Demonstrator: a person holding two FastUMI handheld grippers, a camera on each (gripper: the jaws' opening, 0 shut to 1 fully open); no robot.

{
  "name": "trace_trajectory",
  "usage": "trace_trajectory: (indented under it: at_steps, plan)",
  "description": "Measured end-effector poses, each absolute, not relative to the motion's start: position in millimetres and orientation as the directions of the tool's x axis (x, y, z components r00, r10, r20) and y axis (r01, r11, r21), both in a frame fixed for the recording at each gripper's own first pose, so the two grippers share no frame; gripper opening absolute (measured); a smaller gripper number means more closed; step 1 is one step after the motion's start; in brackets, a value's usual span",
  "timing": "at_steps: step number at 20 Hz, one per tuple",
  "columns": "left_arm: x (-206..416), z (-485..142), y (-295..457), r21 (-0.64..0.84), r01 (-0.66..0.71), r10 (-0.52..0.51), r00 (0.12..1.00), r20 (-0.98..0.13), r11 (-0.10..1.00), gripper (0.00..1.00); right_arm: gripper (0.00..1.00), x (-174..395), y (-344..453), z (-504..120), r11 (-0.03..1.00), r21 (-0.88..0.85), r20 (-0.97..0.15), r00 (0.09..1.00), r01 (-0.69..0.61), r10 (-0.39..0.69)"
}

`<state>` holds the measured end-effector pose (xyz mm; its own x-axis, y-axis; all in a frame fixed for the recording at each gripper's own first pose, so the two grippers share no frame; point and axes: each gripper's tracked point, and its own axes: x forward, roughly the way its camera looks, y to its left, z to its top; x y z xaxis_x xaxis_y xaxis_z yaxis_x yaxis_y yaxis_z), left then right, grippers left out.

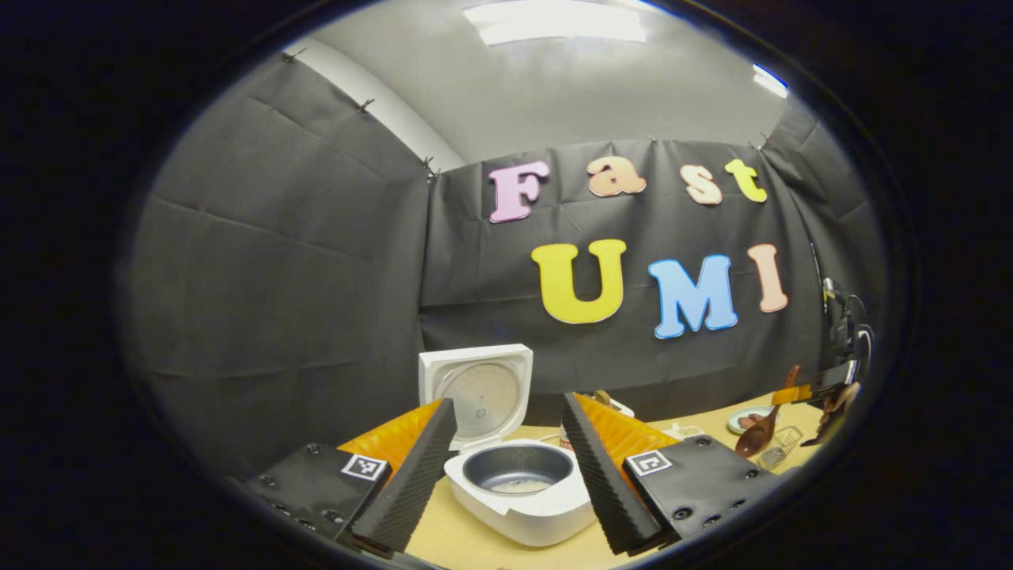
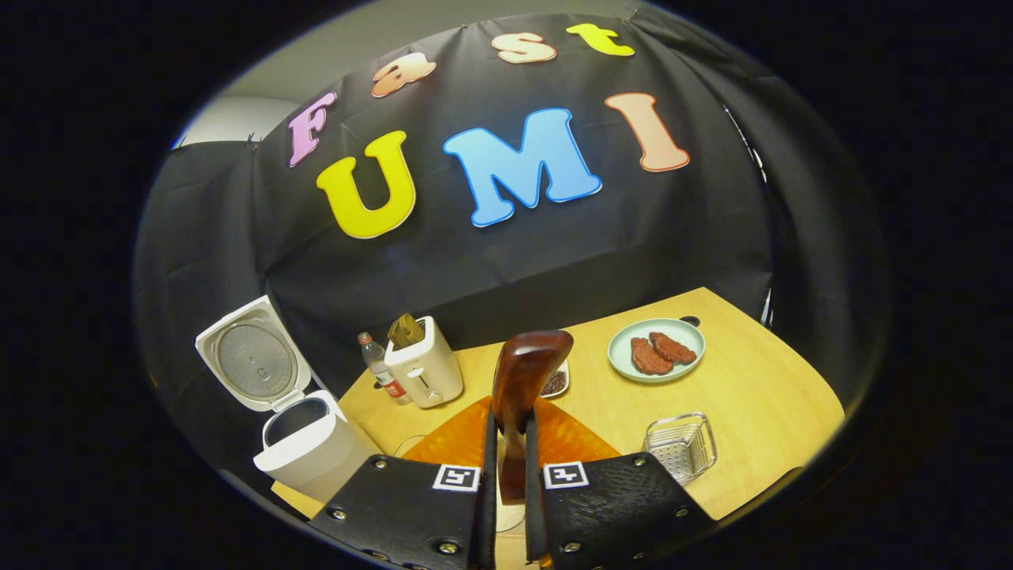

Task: Close the left gripper, press the button to open the rice cooker; take a wooden spoon from the chopstick holder with the right hand, scoop a spoonful of rice and pour it into the rice cooker, then put the wooden spoon back into the chopstick holder.

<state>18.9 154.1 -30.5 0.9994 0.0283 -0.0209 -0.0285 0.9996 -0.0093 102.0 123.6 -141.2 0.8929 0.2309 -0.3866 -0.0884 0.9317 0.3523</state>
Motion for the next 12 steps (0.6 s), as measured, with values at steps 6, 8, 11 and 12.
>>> trace_trajectory:
  at_steps: [6, 8, 11, 12]
  plan:
    - [9, -32, 182, 0.012, -0.054, 0.055, 0.998, -0.023, 0.998, 0.94, 0.15, 105, 156, -180, 0.96, 0.249, -0.425, 0.877, -0.127, 0.227]
    - [2, -35, 188, 0.013, -0.063, 0.063, 0.998, -0.027, 0.998, 0.94, 0.15, 106, 162, -194, 0.97, 0.204, -0.437, 0.873, -0.136, 0.214]
    - [-4, -40, 196, 0.019, -0.076, 0.077, 0.996, -0.046, 0.997, 0.94, 0.15, 109, 172, -216, 0.979, 0.137, -0.454, 0.869, -0.151, 0.197]
    - [-6, -41, 197, 0.026, -0.079, 0.08, 0.995, -0.051, 0.997, 0.94, 0.15, 110, 175, -222, 0.981, 0.117, -0.461, 0.866, -0.156, 0.193]
